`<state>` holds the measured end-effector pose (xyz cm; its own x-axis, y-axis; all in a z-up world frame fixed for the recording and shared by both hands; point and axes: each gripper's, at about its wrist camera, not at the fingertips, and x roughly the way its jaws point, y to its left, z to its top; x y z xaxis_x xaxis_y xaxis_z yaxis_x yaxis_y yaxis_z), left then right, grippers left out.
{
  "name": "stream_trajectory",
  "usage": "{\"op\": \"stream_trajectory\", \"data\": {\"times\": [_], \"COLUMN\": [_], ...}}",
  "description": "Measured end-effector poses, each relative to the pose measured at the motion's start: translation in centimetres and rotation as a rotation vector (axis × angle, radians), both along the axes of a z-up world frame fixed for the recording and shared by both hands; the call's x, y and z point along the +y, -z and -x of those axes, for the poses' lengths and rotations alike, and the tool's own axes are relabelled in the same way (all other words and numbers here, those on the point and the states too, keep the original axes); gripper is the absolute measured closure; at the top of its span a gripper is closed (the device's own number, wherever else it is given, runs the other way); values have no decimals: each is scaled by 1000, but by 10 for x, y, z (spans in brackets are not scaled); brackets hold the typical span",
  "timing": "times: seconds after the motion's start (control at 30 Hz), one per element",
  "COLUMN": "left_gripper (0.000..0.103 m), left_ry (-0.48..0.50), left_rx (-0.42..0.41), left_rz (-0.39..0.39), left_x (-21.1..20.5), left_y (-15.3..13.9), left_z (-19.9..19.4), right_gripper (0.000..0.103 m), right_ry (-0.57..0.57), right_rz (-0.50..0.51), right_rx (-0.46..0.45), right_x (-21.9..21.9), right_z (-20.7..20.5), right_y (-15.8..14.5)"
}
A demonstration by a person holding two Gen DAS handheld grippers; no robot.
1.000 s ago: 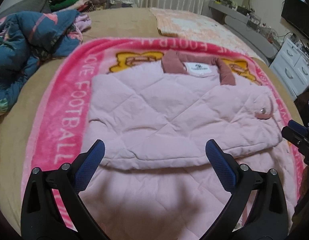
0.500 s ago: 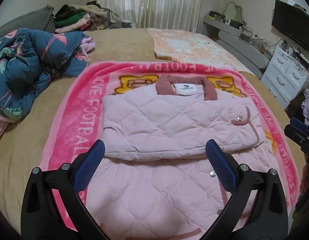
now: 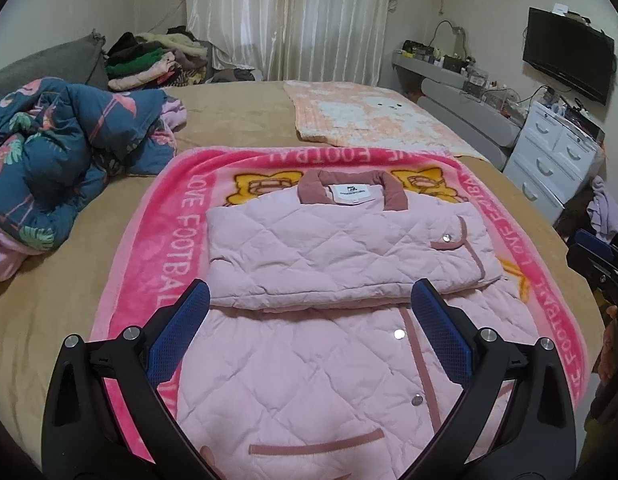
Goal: Fold large clothes
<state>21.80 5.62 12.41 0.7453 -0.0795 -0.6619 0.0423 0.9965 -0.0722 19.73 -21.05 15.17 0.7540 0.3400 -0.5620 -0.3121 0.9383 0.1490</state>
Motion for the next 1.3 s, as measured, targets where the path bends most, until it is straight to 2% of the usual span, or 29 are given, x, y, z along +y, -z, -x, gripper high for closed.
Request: {"op": "stream_trajectory", "data": {"times": [0.27, 0.8, 1.07, 1.3], "left_gripper": [8, 8, 8, 8], "left_ry": [10, 26, 22, 3], "left_rx": [-33, -31, -58, -29], "left_rz": [-7, -24, -29, -25], "left_x": [-8, -14, -10, -1], "left_y": [-4, 12, 30, 54], "left_z": [24, 53, 75, 88], "right_gripper": [5, 5, 5, 5], "right_ry": [1, 23, 53, 84], "right_rz": [9, 20, 24, 54], "right_rx": [-20, -27, 6, 41], "right_x": [0, -6, -23, -40], "right_z": [18, 42, 62, 82], "right_y": [-3, 4, 27, 53]}}
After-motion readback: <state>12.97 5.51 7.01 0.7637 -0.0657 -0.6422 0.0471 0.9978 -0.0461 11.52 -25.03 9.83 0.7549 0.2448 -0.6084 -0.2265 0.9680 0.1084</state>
